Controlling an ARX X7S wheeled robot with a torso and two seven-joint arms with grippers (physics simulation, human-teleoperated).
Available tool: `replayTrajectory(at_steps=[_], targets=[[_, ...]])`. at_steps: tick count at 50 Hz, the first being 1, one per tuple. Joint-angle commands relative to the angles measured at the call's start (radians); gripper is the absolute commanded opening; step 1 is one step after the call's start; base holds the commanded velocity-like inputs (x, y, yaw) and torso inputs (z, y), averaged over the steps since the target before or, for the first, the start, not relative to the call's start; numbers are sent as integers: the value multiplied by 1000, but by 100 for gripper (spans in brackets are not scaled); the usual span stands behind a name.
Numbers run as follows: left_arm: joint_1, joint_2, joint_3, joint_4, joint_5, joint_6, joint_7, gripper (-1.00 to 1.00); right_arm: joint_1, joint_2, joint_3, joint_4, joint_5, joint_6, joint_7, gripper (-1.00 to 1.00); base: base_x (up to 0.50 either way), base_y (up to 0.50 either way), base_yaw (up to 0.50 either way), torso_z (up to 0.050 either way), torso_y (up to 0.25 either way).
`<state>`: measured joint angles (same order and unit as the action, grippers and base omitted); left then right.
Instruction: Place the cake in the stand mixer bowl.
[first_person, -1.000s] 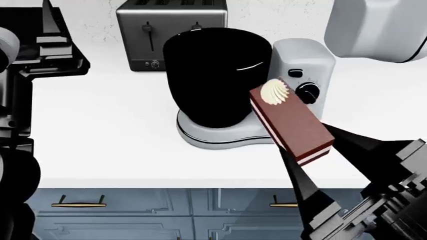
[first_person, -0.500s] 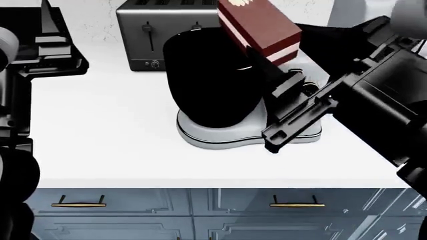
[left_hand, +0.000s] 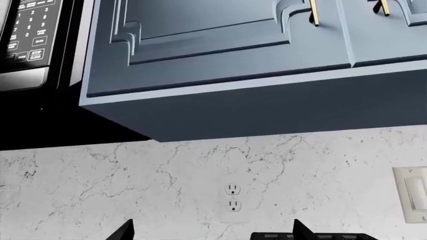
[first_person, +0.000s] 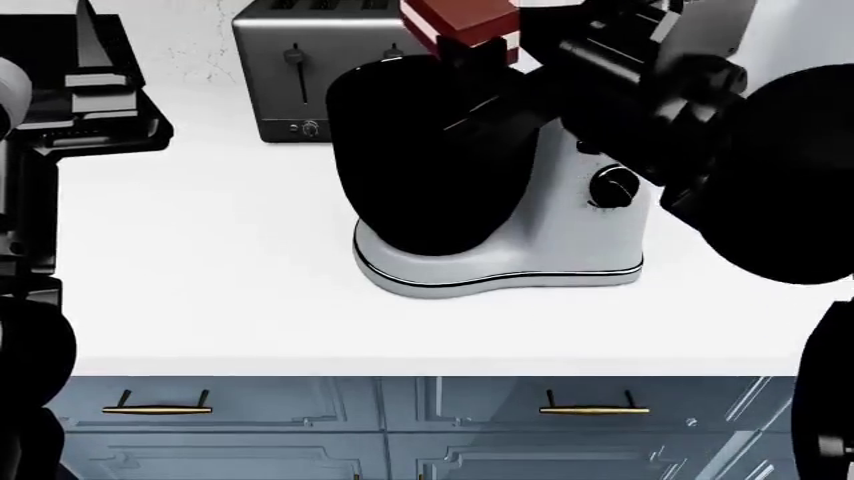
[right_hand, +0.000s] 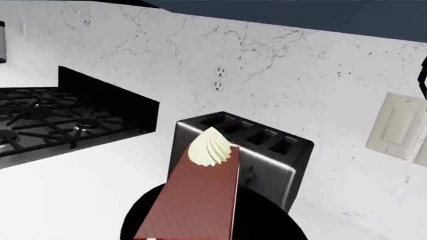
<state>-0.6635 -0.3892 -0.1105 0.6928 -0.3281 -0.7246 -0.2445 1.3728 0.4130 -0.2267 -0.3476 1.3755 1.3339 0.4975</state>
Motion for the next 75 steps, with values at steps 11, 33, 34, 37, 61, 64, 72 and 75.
replayTrajectory(at_steps=[11, 33, 34, 37, 61, 64, 72, 75], targets=[[-2, 13, -23, 3, 11, -3, 13, 100, 19, -57, -114, 207, -270, -134, -182, -100, 0, 0, 0, 0, 2], [0, 6, -29, 2, 3, -2, 8, 100, 17, -68, -152, 267, -308, -173, -201, -100, 0, 0, 0, 0, 1], [0, 6, -29, 2, 2, -2, 7, 100, 17, -68, -153, 267, -308, -173, -201, -100, 0, 0, 0, 0, 0], [0, 5, -28, 2, 2, -1, 7, 100, 17, -67, -154, 268, -307, -174, -201, -100, 0, 0, 0, 0, 0], [4, 1, -32, 2, -5, 2, -1, 100, 9, -39, -148, 201, -243, -131, -183, 100, 0, 0, 0, 0, 1], [5, 1, -31, 2, -7, 3, -2, 100, 9, -38, -149, 201, -242, -132, -182, 100, 0, 0, 0, 0, 0], [30, 1, -36, 0, -2, 30, 0, 100, 5, -35, -149, 196, -234, -135, -181, 100, 0, 0, 0, 0, 0], [9, -3, -37, 3, -10, 7, -4, 100, 9, -35, -151, 200, -235, -138, -186, 100, 0, 0, 0, 0, 0]])
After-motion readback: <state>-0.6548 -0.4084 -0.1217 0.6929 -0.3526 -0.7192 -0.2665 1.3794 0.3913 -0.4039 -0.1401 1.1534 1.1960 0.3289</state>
